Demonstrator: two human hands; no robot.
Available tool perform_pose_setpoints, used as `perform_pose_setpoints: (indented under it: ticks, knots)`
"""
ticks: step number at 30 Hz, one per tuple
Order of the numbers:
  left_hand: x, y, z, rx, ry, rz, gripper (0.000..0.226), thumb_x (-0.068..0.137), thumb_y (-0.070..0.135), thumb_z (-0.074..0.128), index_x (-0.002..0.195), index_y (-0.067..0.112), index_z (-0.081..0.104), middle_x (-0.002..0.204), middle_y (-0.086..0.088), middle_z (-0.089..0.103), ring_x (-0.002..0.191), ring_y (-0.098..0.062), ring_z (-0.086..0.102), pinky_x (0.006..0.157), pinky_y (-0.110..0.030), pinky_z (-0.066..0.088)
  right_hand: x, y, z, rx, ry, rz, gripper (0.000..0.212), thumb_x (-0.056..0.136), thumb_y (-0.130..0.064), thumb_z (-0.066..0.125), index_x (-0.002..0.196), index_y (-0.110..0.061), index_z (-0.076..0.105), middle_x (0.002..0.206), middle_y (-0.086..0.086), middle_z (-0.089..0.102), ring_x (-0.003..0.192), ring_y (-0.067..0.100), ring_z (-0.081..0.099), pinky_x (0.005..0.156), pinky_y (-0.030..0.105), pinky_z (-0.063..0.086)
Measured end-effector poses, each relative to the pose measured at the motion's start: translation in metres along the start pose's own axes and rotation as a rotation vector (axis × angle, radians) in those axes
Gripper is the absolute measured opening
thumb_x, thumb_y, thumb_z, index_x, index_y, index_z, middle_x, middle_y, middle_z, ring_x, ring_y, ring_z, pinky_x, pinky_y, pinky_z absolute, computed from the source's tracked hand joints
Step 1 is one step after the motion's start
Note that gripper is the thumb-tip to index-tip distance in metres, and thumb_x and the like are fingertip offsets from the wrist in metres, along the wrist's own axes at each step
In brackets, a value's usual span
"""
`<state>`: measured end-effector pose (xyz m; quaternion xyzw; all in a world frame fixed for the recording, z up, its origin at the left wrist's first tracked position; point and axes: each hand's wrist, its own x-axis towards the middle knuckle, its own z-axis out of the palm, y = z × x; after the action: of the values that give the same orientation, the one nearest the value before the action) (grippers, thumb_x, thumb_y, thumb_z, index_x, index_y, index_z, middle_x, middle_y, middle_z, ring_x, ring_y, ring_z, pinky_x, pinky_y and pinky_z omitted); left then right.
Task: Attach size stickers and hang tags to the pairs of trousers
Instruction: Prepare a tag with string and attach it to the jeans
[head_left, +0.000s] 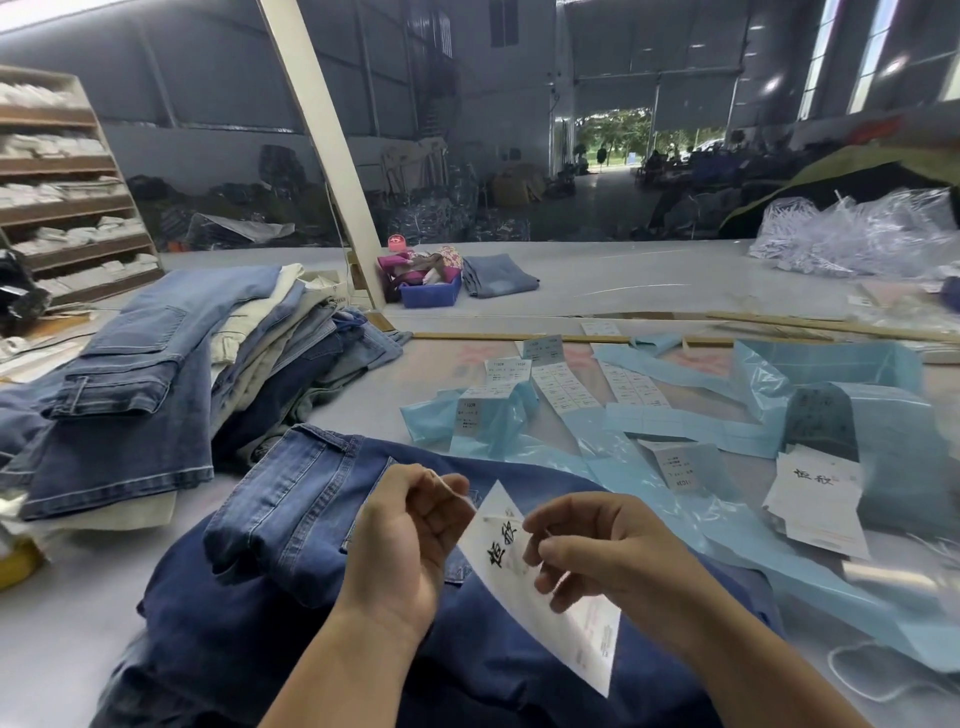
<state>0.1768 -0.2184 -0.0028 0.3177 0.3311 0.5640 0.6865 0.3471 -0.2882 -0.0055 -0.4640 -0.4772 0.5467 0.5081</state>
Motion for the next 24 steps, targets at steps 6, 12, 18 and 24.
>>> perform_pose_setpoints:
  ticks: [6, 12, 18, 24]
  knots:
    - [-0.007, 0.011, -0.010, 0.622, -0.102, 0.206, 0.022, 0.089, 0.005, 0.056, 0.069, -0.001, 0.062, 0.067, -0.011, 0.064, 0.064, -0.016, 0.057, 0.057, -0.019, 0.048, 0.018, 0.002, 0.034, -0.515, 0.272, -0.464, 0.013, 0.079, -0.023, 0.073, 0.089, -0.031, 0.072, 0.076, -0.008, 0.070, 0.068, 0.009, 0.063, 0.065, 0.024, 0.052]
    - [0.001, 0.046, -0.035, 1.080, -0.135, 0.435, 0.014, 0.086, 0.019, 0.063, 0.072, 0.016, 0.068, 0.082, 0.003, 0.068, 0.078, -0.013, 0.064, 0.074, -0.028, 0.051, 0.064, -0.001, 0.073, -0.657, 0.044, -0.511, 0.008, 0.086, -0.018, 0.070, 0.088, -0.024, 0.075, 0.075, -0.009, 0.069, 0.069, 0.010, 0.060, 0.061, 0.024, 0.048]
    - [0.040, 0.080, -0.073, 1.300, 0.012, 0.520, 0.013, 0.090, 0.027, 0.061, 0.078, 0.026, 0.065, 0.077, 0.010, 0.065, 0.072, -0.002, 0.058, 0.065, -0.018, 0.044, 0.101, 0.014, 0.103, -0.409, 0.017, -0.379, 0.022, 0.091, -0.015, 0.065, 0.071, -0.023, 0.067, 0.055, -0.005, 0.056, 0.052, 0.006, 0.046, 0.051, 0.026, 0.036]
    - [0.111, 0.108, -0.096, 2.073, 0.044, 0.330, 0.035, 0.097, 0.021, 0.044, 0.129, 0.028, 0.058, 0.133, 0.001, 0.053, 0.119, -0.026, 0.045, 0.101, -0.042, 0.038, 0.142, 0.024, 0.124, -0.332, 0.063, -0.277, 0.024, 0.089, -0.013, 0.063, 0.065, -0.015, 0.065, 0.056, -0.008, 0.056, 0.055, 0.005, 0.047, 0.058, 0.027, 0.039]
